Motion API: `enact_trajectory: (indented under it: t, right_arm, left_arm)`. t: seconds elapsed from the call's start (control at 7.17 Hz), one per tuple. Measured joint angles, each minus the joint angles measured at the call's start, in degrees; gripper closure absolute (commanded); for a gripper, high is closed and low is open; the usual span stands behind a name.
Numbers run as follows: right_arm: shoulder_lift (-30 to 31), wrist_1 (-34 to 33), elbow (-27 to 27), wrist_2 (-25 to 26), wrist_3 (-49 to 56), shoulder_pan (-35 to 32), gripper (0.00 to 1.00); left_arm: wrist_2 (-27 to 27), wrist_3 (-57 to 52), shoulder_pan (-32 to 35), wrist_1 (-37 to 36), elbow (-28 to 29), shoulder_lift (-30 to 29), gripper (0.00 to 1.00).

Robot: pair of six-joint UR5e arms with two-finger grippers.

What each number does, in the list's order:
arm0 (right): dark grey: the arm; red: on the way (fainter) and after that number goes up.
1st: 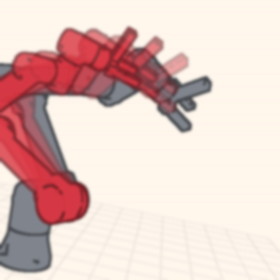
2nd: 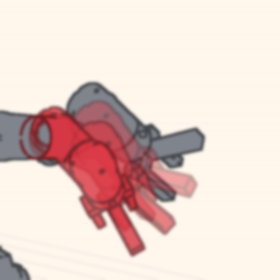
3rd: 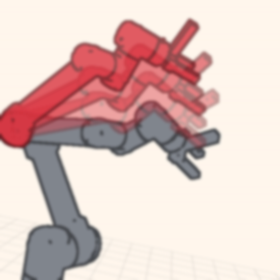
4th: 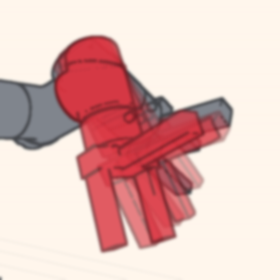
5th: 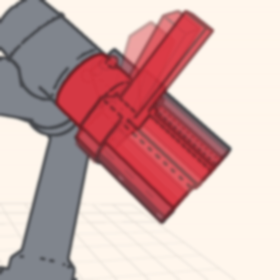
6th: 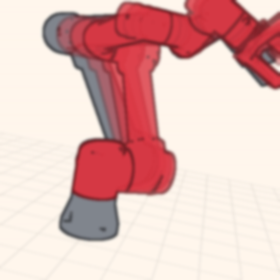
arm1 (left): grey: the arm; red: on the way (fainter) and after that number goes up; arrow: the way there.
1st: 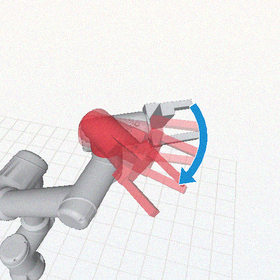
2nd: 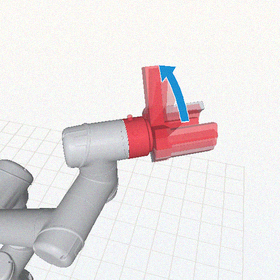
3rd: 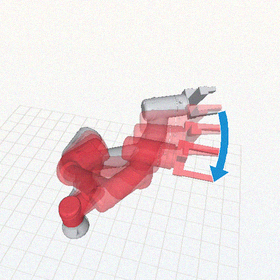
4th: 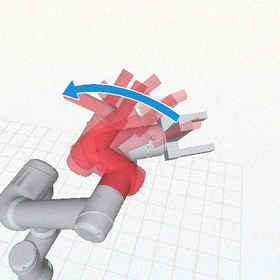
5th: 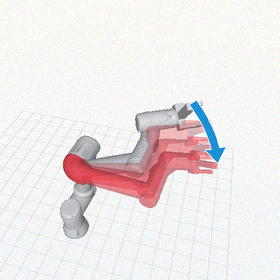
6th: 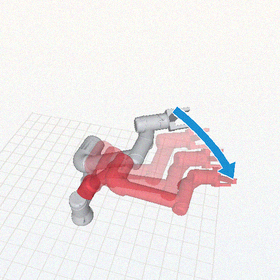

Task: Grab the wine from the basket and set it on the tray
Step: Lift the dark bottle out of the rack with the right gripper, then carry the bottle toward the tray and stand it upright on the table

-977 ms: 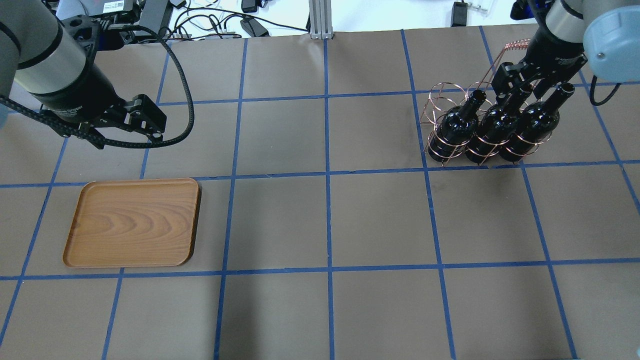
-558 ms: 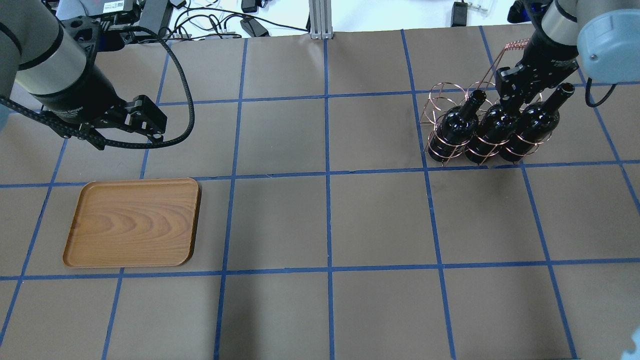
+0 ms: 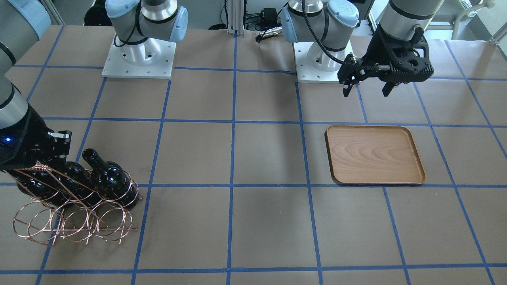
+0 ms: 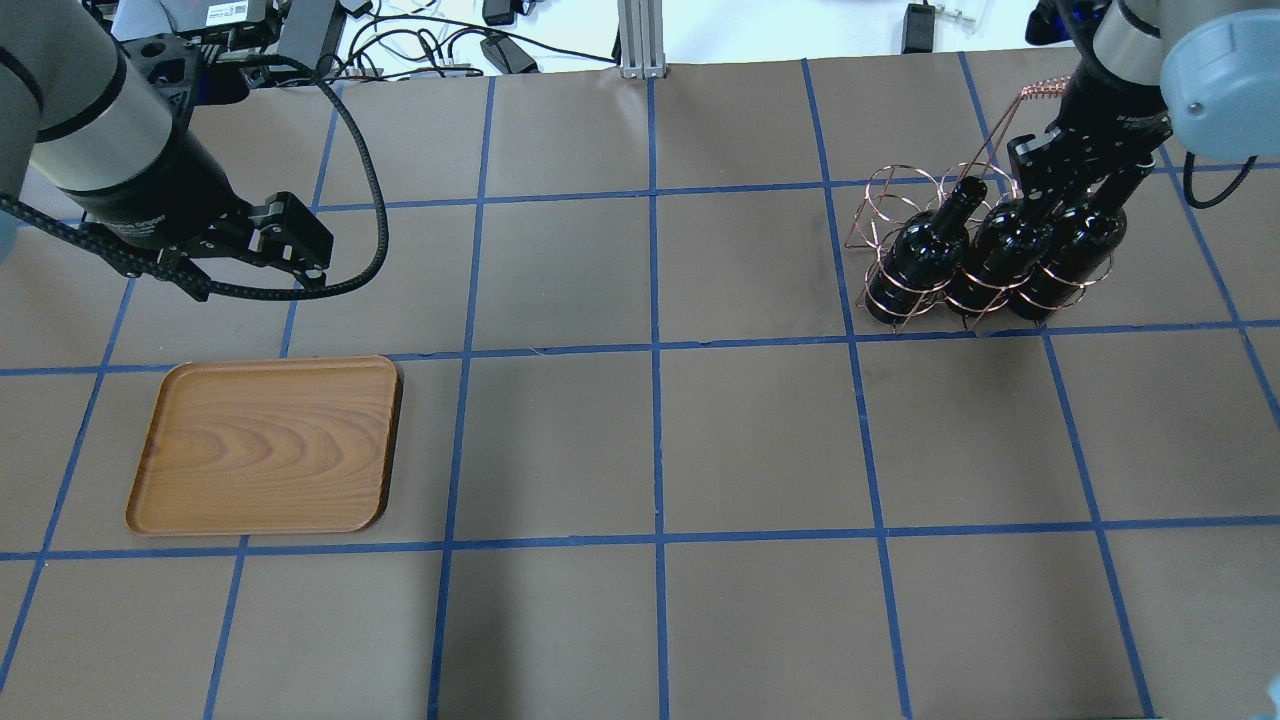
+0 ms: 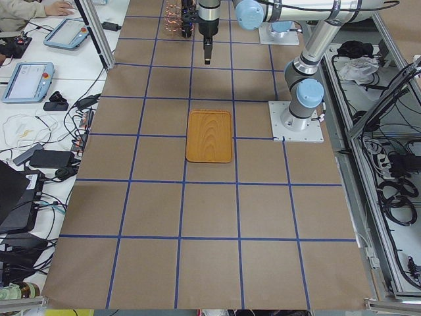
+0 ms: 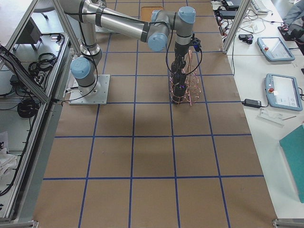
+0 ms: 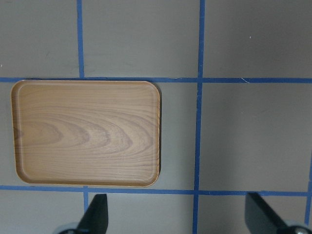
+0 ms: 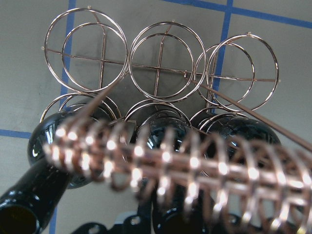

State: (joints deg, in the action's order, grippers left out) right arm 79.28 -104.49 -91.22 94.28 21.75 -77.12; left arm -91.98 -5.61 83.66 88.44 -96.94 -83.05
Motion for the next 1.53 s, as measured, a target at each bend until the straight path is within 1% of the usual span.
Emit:
enact_trajectory:
  t: [0.14, 0.28, 0.42, 0.7, 0.84, 0.98, 1.12, 1.26, 1.4, 1.53]
  right_arm:
    - [0.75, 0.37, 0.38, -0.29, -0.02, -0.24, 1.0]
    - [2.1, 2.61, 1.78, -0.55, -0.03, -0.48, 1.0]
    - [4.2, 7.63, 4.98, -0.42, -0.06, -0.64, 1.0]
    - [8.89, 20.09, 13.23, 0.57, -1.64, -0.9, 1.0]
    - [11.07, 25.31, 15.0, -0.04, -5.79, -2.46, 1.0]
    - [12.18, 28.68, 15.42, -1.17, -13.53, -6.99, 1.0]
    - [11.62, 28.88, 15.16, -1.89, -24.72, -15.06, 1.0]
    - [8.57, 25.43, 14.75, -2.24, -37.21, -25.2, 1.0]
    - [3.65, 19.64, 14.53, -2.35, -47.03, -33.84, 1.0]
    - [-0.69, 14.74, 14.45, -2.43, -52.8, -38.54, 1.0]
  left_arm:
    - [0.0, -0.19, -0.09, 0.09, 0.1, 0.04, 0.0]
    - [-0.02, -0.3, -0.23, 0.11, 0.2, 0.07, 0.0]
    - [-0.08, -0.34, -0.37, 0.11, 0.31, 0.12, 0.0]
    - [-0.19, -0.36, -0.7, 0.14, 0.63, 0.23, 0.0]
    - [-0.26, -0.36, -0.8, 0.15, 0.81, 0.31, 0.0]
    - [-0.31, -0.39, -0.86, 0.15, 1.07, 0.38, 0.0]
    - [-0.29, -0.42, -1.08, 0.15, 1.34, 0.4, 0.0]
    - [-0.18, -0.47, -1.75, 0.18, 1.59, 0.43, 0.0]
    - [-0.07, -0.95, -2.96, 0.24, 1.82, 0.43, 0.0]
    - [-0.04, -2.08, -4.39, 0.29, 1.95, 0.43, 0.0]
